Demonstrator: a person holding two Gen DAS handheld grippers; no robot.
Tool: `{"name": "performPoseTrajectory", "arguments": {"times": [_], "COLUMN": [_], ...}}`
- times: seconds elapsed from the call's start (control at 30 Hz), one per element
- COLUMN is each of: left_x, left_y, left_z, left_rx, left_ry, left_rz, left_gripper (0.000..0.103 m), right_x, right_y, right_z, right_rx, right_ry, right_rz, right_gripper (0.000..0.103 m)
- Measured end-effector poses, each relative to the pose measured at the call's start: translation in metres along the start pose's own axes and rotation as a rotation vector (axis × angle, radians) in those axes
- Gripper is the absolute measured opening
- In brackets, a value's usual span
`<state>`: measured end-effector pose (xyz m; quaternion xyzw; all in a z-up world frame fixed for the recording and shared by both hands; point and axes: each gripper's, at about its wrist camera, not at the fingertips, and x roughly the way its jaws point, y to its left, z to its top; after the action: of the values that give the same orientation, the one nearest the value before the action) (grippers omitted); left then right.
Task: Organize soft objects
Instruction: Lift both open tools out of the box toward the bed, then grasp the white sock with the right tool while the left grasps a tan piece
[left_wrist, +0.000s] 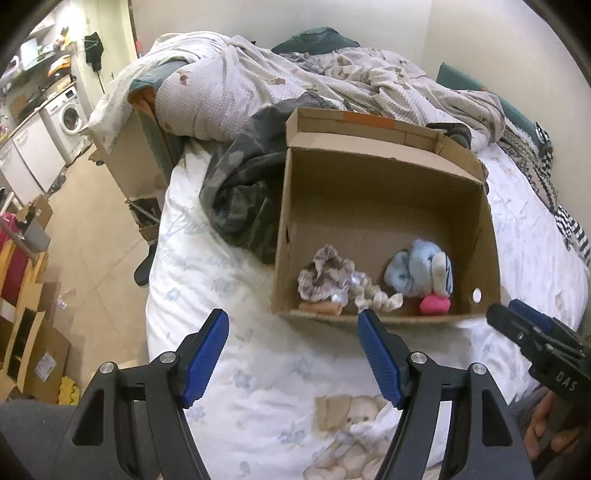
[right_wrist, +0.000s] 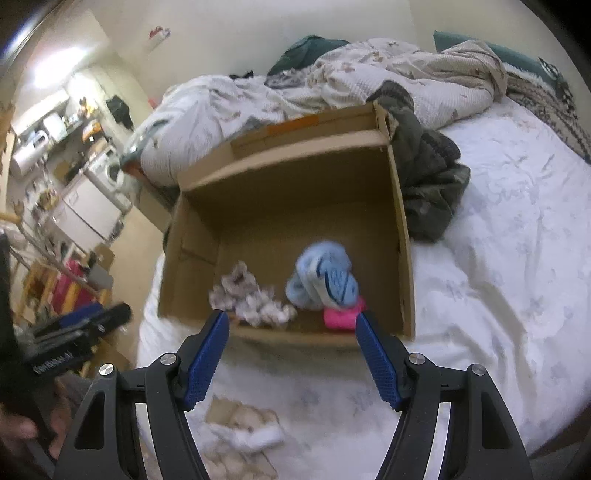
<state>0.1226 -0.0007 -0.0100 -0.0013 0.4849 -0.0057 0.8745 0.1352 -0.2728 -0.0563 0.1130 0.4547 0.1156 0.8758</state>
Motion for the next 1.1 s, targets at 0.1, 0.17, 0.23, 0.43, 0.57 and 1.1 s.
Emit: {"name": "performPoseTrajectory", "arguments": {"times": [0.1, 0.17, 0.23, 0.43, 0.57, 1.1], "left_x": [0.0, 0.001, 0.002, 0.008, 0.016, 0.043], "left_y": [0.005, 0.008, 0.009, 0.009, 0.018, 0.03], "left_z": [-0.011, -0.015, -0.018, -0.026, -0.03, -0.037], "left_rx": [-0.01, -0.027, -0.027, -0.016, -0.052, -0.138], "left_ry": [0.004, 0.013, 0.014, 0.04, 0.073, 0.213], "left_rz": [0.01, 0.009, 0.008, -0.002, -0.015, 0.006], "left_gripper": [0.07, 0.07, 0.07, 0.07, 0.07, 0.07], "right_x": [0.001, 0.001, 0.002, 0.006, 0.014, 0.113], "right_y": [0.004, 0.006, 0.006, 0.003, -0.004, 0.034], "right_z": [-0.013, -0.02, -0.023, -0.029, -0.031, -0.089], "right_rx": [-0.017, -0.022, -0.027, -0.011, 0.076, 0.08], "right_ry": [0.036, 0.045, 0.061, 0.104, 0.187, 0.628], "right_rz": [0.01, -0.002, -0.001, -0.006, 0.04, 0.132], "right_gripper": [0.075, 0.075, 0.075, 0.075, 0.075, 0.075]}}
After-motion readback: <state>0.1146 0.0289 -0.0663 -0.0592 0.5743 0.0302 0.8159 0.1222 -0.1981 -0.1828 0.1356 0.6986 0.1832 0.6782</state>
